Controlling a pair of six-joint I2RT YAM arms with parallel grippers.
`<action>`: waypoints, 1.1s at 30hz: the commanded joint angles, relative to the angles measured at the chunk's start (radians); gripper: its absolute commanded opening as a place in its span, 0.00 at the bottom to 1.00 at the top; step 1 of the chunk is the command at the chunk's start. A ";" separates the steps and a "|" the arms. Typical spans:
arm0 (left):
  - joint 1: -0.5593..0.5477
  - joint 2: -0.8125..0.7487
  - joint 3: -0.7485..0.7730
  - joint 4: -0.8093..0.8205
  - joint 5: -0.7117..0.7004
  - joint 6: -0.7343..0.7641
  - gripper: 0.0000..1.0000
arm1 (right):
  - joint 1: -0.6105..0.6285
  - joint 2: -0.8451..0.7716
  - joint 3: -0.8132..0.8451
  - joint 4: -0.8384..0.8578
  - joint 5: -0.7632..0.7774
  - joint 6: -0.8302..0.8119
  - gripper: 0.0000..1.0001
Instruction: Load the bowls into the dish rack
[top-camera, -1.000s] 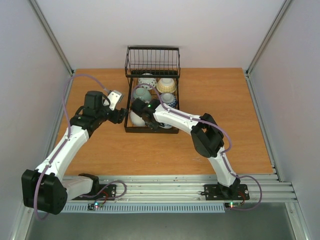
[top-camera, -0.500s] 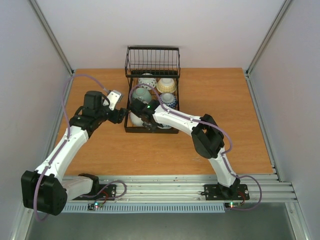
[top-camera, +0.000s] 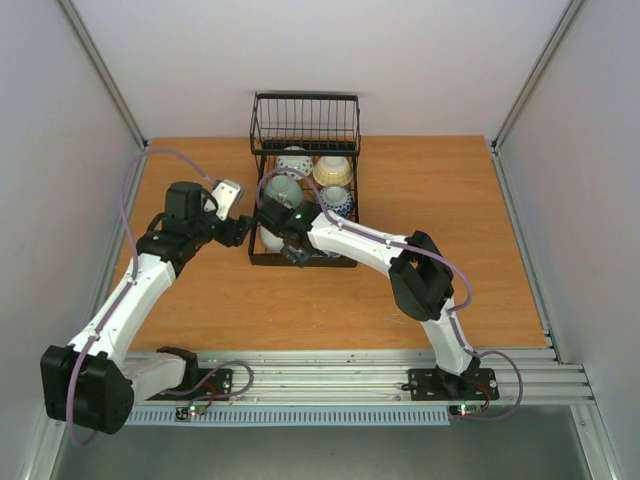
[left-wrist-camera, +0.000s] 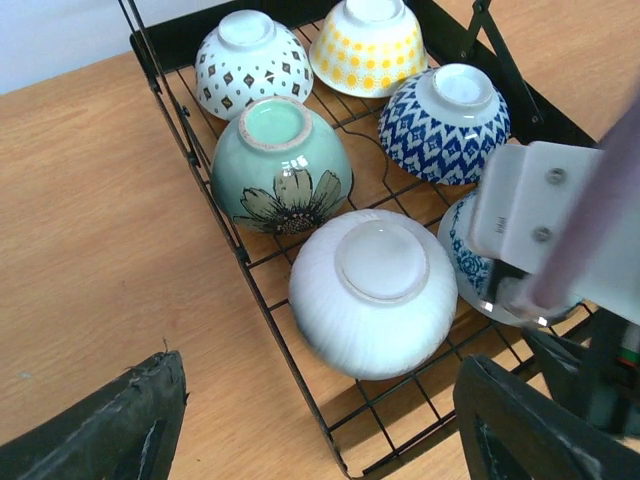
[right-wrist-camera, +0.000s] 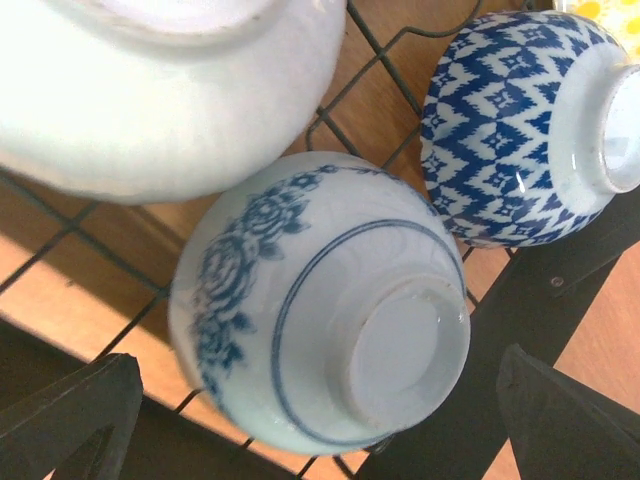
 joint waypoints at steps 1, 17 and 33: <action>0.012 -0.038 -0.013 0.060 -0.005 -0.009 0.75 | 0.035 -0.113 -0.045 0.012 -0.078 0.025 0.99; 0.175 -0.108 -0.212 0.385 0.012 -0.086 0.99 | 0.041 -0.648 -0.492 0.361 -0.307 0.149 0.99; 0.181 0.029 -0.391 0.812 -0.275 -0.142 0.99 | 0.060 -0.971 -0.791 0.381 -0.085 0.353 0.99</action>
